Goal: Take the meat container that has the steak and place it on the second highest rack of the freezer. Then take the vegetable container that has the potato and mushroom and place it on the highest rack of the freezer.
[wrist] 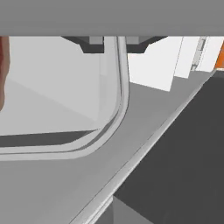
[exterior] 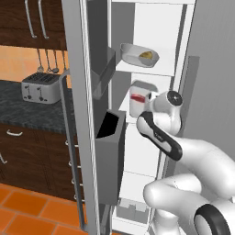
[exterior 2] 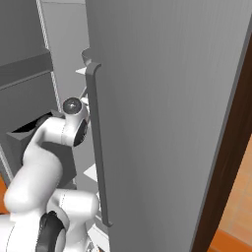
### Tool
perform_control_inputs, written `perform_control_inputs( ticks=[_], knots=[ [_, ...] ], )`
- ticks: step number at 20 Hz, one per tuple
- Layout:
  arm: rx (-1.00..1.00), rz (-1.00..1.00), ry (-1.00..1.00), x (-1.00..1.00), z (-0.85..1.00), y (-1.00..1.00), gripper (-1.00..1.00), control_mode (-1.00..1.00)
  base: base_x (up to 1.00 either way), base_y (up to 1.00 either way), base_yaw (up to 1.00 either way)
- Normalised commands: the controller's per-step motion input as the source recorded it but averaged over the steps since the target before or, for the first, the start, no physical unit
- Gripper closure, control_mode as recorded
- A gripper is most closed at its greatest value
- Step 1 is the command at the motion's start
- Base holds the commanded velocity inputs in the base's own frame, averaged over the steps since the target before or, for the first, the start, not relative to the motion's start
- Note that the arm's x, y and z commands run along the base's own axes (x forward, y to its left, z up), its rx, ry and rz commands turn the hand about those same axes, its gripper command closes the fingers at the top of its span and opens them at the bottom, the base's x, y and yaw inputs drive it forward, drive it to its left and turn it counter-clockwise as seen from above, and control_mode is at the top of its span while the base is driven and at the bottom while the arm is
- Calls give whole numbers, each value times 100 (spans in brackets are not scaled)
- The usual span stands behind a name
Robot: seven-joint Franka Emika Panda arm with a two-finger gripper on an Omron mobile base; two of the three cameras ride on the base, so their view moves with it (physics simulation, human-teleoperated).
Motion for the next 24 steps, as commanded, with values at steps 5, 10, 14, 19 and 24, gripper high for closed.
perform_control_inputs(
  ticks=[5,10,14,19,24],
  knots=[
    [0,-9,0,41,-10,-5,100,-100,0,0,0],
    [0,-8,1,35,-24,-10,100,-100,0,0,0],
    [0,-8,0,23,-28,-12,100,-100,0,0,0],
    [0,-3,0,26,-4,0,100,-100,0,0,0],
    [0,-2,0,47,-3,-10,100,-100,0,0,0]
  ],
)
